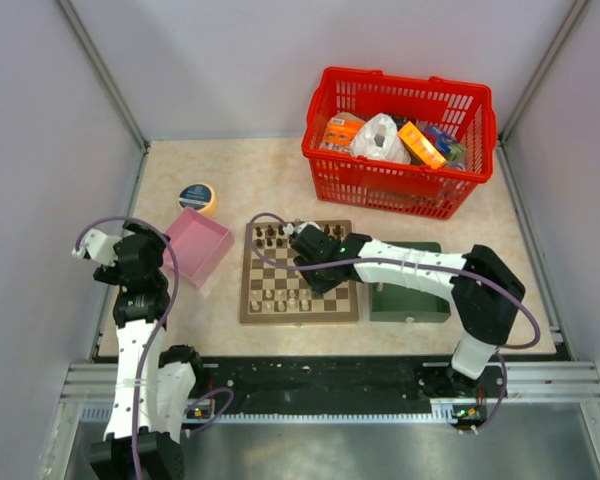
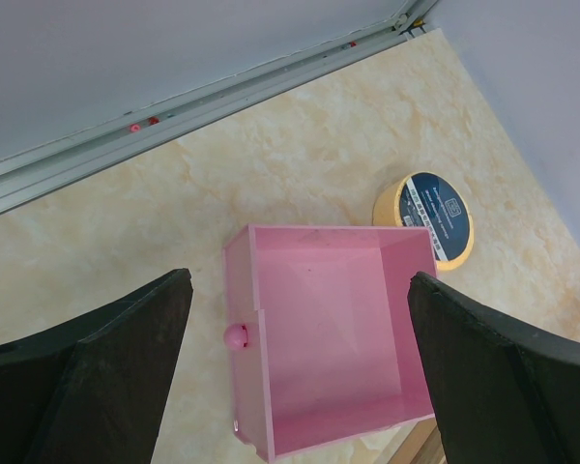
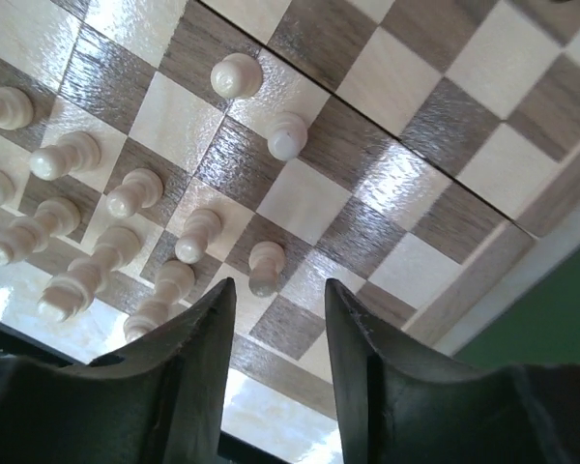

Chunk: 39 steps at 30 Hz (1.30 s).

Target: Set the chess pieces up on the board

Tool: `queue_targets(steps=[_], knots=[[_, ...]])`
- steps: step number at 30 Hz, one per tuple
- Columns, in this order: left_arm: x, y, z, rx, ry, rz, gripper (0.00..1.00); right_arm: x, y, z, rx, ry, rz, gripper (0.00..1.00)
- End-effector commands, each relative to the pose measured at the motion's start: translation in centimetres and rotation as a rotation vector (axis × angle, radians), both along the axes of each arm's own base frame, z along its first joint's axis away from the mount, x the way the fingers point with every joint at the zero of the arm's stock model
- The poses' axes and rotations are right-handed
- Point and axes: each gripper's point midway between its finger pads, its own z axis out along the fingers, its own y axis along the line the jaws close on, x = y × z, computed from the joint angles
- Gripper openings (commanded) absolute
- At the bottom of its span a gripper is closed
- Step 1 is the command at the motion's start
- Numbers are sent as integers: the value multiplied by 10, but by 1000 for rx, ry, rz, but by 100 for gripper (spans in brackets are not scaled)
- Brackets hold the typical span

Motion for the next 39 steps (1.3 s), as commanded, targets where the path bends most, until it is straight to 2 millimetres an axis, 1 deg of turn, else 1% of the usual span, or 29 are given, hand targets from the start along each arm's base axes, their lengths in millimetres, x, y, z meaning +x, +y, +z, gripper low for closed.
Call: queue_targets(steps=[1, 3, 5, 8, 10, 12, 14, 16, 19, 23, 27, 34, 39], knots=[[4, 2, 8, 2, -38, 3, 99, 19, -3, 66, 115, -167, -66, 45], [4, 2, 9, 1, -40, 5, 99, 23, -12, 81, 140, -203, -93, 47], [4, 2, 9, 1, -42, 4, 99, 31, -27, 96, 156, -247, -142, 51], [4, 2, 9, 1, -39, 3, 99, 43, -61, 107, 175, -284, -249, 52], [5, 1, 10, 0, -46, 3, 99, 53, -89, 103, 179, -281, -337, 52], [5, 1, 10, -2, -46, 0, 99, 59, -114, 96, 176, -270, -408, 52], [5, 1, 11, -1, -47, 1, 99, 63, -133, 87, 173, -254, -454, 52], [6, 1, 10, -3, -46, -3, 99, 66, -149, 75, 162, -239, -487, 52], [7, 0, 11, -7, -51, -6, 99, 68, -164, 60, 142, -208, -512, 51], [7, 0, 12, -7, -54, -7, 99, 73, -170, 48, 124, -200, -518, 51], [6, 0, 14, -4, -55, -7, 99, 77, -171, 37, 109, -176, -523, 50], [4, 1, 15, 3, -51, 0, 99, 75, -181, 17, 74, -136, -550, 46], [4, 1, 12, -1, -46, 1, 99, 69, -177, 16, 102, -110, -528, 44]])
